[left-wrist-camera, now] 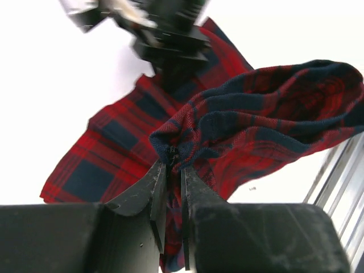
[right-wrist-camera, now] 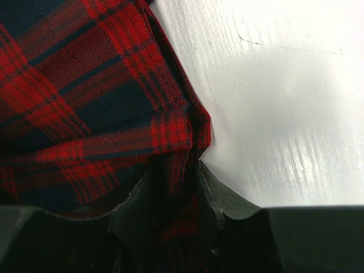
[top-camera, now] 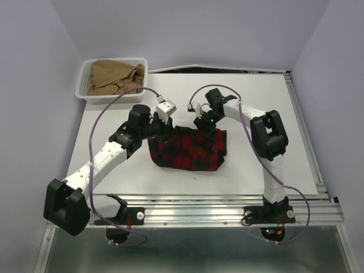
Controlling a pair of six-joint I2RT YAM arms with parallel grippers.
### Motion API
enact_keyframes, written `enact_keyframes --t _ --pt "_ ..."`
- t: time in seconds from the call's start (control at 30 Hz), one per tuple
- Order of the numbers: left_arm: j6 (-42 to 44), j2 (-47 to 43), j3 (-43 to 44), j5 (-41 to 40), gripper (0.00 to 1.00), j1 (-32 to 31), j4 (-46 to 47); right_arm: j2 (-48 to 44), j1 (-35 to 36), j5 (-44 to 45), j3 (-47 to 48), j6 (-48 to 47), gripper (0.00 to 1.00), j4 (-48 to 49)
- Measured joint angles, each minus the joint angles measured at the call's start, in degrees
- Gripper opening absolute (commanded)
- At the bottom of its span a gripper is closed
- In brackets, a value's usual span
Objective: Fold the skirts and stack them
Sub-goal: Fold the skirt
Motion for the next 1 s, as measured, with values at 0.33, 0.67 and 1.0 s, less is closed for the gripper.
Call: enact_keyframes --t 0.33,0.67,1.0 --pt "-11.17 12.66 4.07 0.79 0.0 6.67 4.76 0.0 0.0 -0.15 0.02 -0.2 0.39 -0.09" --pt "-16.61 23.69 5.01 -1.22 0.0 10.23 7.13 0.0 0.0 -0.09 0.07 -0.2 0.39 -0.13" --pt "-18.47 32.7 8.41 -2.97 0.0 11.04 7.02 0.0 -0.28 1.29 1.27 0.92 0.59 -1.86"
